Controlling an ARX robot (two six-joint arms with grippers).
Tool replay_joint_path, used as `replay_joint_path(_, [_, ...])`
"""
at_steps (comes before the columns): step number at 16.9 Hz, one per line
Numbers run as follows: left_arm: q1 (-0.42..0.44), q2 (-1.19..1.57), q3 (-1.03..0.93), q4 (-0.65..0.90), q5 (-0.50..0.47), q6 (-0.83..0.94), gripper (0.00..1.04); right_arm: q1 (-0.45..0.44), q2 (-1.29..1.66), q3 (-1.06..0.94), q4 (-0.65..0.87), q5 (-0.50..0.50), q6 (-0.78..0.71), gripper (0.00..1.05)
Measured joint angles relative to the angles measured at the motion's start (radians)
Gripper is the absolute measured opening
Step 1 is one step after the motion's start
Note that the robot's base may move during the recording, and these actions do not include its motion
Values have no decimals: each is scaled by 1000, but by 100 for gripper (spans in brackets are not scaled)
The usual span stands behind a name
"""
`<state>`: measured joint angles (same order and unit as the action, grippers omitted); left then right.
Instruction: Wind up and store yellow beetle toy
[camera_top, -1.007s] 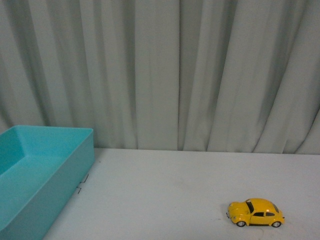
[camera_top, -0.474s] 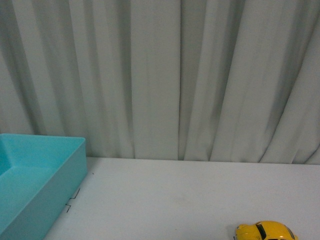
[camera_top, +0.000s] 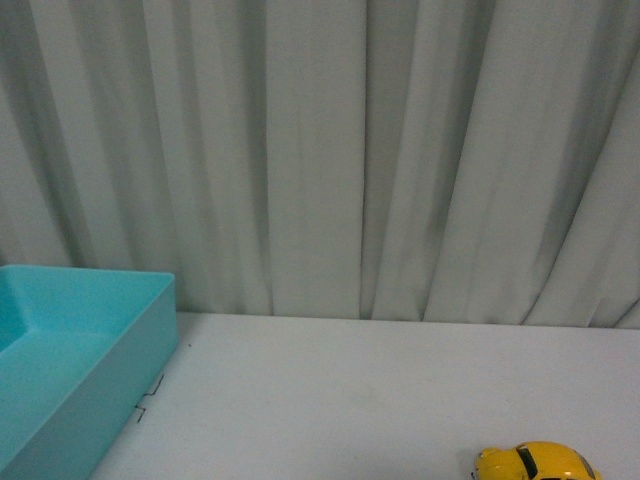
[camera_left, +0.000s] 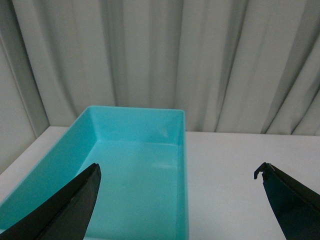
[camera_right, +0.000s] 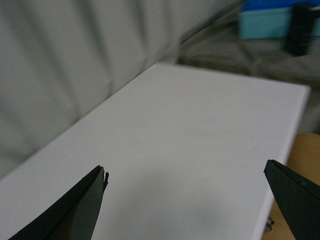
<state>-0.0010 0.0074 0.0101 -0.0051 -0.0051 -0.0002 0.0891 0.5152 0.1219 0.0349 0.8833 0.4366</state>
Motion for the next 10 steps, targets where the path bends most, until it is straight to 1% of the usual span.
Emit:
replay_joint_path(1, [3, 0, 0, 0, 4, 0, 98, -117, 89, -6, 175, 57, 8, 98])
replay_joint_path(2, [0, 0, 0, 0, 8, 0, 98, -235, 227, 8, 365, -33, -17, 98])
replay_joint_path(3, [0, 0, 0, 2, 5, 0, 98, -325, 372, 43, 512, -148, -52, 98])
replay_joint_path(4, [0, 0, 0, 2, 3, 0, 98, -399, 516, 106, 634, -266, -87, 98])
replay_joint_path(5, [1, 0, 0, 0, 5, 0, 98, -446, 662, 201, 735, -396, -140, 98])
replay_joint_path(6, [1, 0, 0, 2, 5, 0, 98, -448, 779, 298, 777, -494, -192, 98])
replay_joint_path(7, [1, 0, 0, 2, 5, 0, 98, -426, 907, 410, 792, -630, -281, 98])
replay_joint_path(9, [1, 0, 0, 2, 5, 0, 98, -380, 1097, 595, 717, -885, -453, 98])
replay_joint_path(10, [1, 0, 0, 2, 5, 0, 98, -360, 1170, 682, 639, -1044, -569, 98])
